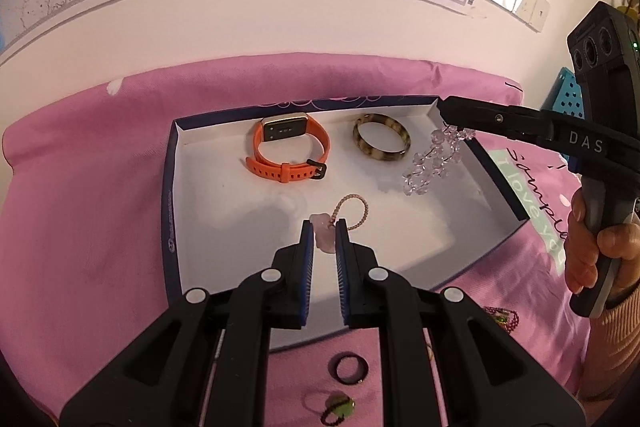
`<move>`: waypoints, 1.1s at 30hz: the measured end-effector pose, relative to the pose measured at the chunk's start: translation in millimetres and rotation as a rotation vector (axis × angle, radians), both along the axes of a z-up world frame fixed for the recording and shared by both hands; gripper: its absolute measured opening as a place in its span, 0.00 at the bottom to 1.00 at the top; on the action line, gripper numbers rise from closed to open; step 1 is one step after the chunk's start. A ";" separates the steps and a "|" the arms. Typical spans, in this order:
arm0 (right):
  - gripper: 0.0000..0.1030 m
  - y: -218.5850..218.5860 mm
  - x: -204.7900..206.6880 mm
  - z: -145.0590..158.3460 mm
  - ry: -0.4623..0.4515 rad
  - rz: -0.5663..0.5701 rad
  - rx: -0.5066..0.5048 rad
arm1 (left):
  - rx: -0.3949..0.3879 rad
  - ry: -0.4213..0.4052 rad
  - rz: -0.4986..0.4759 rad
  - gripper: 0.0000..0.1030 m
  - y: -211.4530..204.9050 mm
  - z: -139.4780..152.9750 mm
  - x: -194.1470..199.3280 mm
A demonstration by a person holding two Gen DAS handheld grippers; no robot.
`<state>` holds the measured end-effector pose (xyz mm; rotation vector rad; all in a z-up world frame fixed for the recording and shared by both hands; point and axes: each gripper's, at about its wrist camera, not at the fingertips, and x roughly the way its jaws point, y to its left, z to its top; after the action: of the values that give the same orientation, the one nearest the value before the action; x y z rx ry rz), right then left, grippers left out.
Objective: Organize jewelry
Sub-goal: 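Carry the pendant with the left tool while the right tool lowers the crystal bracelet into the box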
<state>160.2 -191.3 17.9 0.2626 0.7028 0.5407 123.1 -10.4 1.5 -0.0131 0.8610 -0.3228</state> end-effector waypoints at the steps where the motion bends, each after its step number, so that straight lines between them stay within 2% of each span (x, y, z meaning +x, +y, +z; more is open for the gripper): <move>1: 0.08 0.0 1.6 -0.7 0.002 -0.001 0.004 | 0.000 0.004 0.002 0.11 -0.2 -0.9 2.6; 10: 0.08 5.4 18.5 -10.0 0.033 -0.017 0.025 | 0.015 0.023 0.020 0.11 -1.9 -4.9 18.8; 18: 0.08 -4.7 32.4 -29.1 0.082 -0.067 0.016 | 0.042 0.072 0.040 0.11 -4.7 -20.2 39.4; 33: 0.08 -10.3 38.7 -45.4 0.127 -0.100 -0.019 | 0.064 0.100 0.060 0.11 -9.0 -31.9 54.3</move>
<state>198.9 -201.6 -27.5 0.3144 0.8134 0.4244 177.4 -19.4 -30.4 0.0051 0.9675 -0.2399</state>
